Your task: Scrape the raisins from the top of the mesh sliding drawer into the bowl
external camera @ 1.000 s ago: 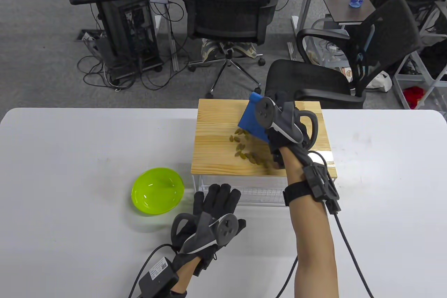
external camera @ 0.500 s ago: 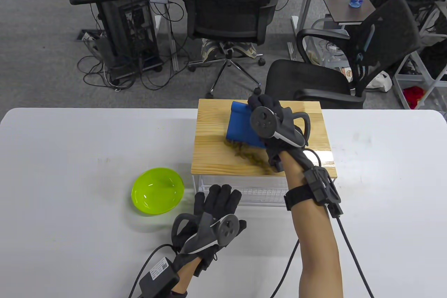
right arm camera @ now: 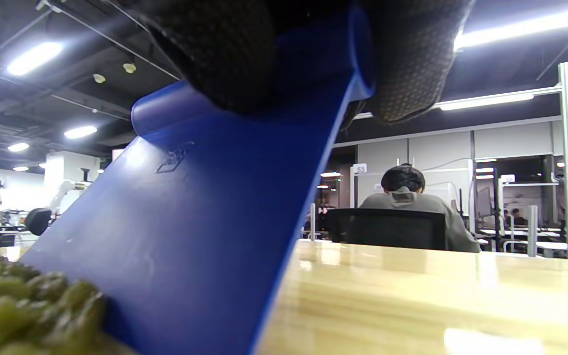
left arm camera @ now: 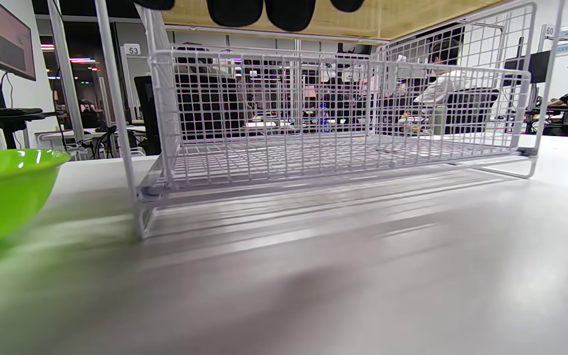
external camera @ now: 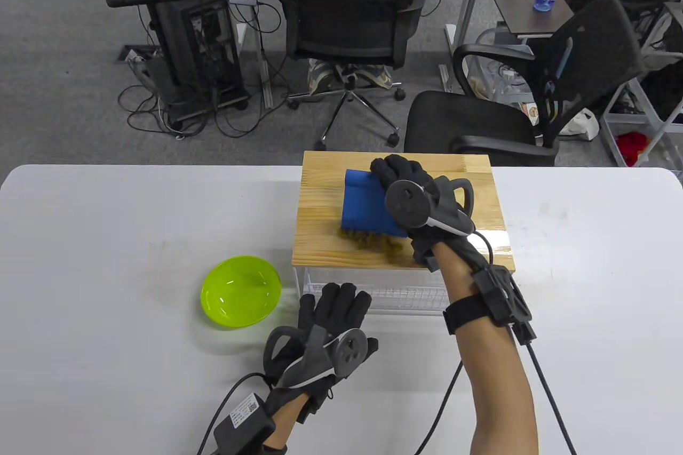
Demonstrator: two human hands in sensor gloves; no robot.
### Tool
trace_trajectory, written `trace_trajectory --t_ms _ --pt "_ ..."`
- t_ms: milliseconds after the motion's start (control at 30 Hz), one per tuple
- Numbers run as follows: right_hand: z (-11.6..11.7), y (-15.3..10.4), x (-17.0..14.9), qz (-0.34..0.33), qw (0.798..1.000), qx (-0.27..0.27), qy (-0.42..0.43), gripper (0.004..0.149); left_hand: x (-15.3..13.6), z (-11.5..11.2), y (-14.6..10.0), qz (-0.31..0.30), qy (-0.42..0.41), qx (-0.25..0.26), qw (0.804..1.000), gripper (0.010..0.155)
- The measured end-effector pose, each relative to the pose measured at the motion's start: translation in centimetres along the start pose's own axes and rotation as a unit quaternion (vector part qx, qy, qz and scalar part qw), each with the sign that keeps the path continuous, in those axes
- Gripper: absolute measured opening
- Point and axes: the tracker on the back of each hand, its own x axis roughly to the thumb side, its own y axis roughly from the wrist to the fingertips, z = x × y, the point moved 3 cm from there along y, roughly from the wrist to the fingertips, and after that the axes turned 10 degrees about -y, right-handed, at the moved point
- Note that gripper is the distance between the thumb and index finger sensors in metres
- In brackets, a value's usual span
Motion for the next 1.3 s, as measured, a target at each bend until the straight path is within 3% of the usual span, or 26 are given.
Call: trace_trajectory --t_ms 967,1133,1300 --pt "-1.0 -2.1 0.8 -0.037 0.999 -0.027 0.010 0.059 0.5 -0.2 0.0 -0.006 0.000 -0.004 1.000 0.078" --pt "-2.8 -3.8 -0.5 0.009 0.994 -0.104 -0.022 0.059 0.5 -0.3 0.0 -0.006 0.000 -0.005 1.000 0.078" --pt "-5.0 -8.3 -2.2 0.038 0.985 -0.165 0.005 0.059 0.5 0.2 -0.2 -0.013 -0.018 0.016 1.000 0.077"
